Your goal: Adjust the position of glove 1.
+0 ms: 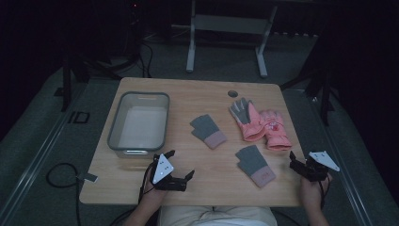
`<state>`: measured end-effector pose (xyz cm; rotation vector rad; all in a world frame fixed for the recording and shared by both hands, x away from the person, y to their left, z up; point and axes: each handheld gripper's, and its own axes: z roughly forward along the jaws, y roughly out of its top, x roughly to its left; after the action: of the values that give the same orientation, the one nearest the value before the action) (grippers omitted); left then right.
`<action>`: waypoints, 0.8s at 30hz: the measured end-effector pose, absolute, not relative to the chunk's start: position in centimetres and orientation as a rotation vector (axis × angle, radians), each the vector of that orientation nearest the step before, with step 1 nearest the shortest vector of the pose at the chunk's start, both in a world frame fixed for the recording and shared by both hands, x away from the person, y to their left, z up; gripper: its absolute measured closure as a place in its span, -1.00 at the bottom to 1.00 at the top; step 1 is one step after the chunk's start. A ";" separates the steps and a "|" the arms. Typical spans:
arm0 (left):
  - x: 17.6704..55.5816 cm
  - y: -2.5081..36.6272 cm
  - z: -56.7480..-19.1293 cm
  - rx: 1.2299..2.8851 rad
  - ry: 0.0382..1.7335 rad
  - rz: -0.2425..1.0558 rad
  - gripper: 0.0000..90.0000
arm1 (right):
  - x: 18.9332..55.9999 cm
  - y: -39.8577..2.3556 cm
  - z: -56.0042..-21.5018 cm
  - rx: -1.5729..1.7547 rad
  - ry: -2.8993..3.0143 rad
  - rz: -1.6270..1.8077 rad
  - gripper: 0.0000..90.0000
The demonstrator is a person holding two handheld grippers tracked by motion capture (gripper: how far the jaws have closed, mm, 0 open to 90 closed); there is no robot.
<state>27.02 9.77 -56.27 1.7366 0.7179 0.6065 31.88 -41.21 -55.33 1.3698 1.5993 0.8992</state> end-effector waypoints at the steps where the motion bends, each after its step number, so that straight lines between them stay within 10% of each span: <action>1: 27.0 9.8 -56.3 1.739 0.713 0.610 -1.00 | 31.9 -41.2 -55.3 1.370 1.599 0.897 -0.70; 24: 26.5 8.7 -56.2 1.799 0.622 0.608 -1.00 | 31.3 -42.2 -54.7 1.393 1.579 0.933 -0.70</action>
<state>26.47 8.72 -56.24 1.7985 0.6222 0.6080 31.32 -42.16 -54.67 1.3932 1.5790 0.9334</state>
